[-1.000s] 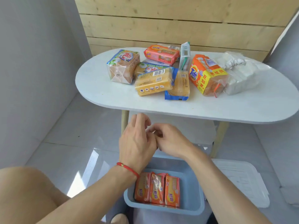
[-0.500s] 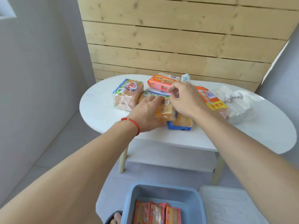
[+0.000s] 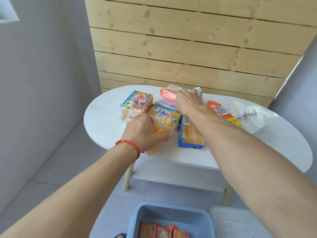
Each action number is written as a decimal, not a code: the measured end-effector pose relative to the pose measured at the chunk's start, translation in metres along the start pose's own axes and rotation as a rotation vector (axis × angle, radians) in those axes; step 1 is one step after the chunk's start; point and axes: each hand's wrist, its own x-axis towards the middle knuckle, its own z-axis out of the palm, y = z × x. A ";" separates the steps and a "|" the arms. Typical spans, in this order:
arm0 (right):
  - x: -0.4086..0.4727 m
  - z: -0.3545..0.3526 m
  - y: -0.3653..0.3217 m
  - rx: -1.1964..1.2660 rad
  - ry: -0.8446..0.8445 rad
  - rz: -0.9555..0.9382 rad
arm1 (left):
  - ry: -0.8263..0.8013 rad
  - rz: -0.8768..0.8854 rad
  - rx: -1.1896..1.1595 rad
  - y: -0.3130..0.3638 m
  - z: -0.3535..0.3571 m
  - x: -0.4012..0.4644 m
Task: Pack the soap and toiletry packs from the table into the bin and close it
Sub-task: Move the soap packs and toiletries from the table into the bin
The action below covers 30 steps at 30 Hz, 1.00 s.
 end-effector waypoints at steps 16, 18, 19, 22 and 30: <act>-0.191 -0.052 0.053 1.437 0.098 0.058 | -0.415 -0.462 -1.289 0.010 -0.020 -0.056; -0.204 -0.049 0.065 1.638 -0.199 0.047 | -0.532 -0.466 -1.318 0.003 -0.016 -0.076; -0.213 -0.043 0.070 1.688 -0.337 0.041 | -0.593 -0.472 -1.305 0.000 -0.010 -0.090; -0.233 -0.019 0.079 1.709 -0.672 0.027 | -0.691 -0.493 -1.108 -0.016 0.014 -0.129; -0.290 0.089 0.056 1.136 -1.146 0.082 | -0.550 -0.633 -0.280 -0.074 0.107 -0.173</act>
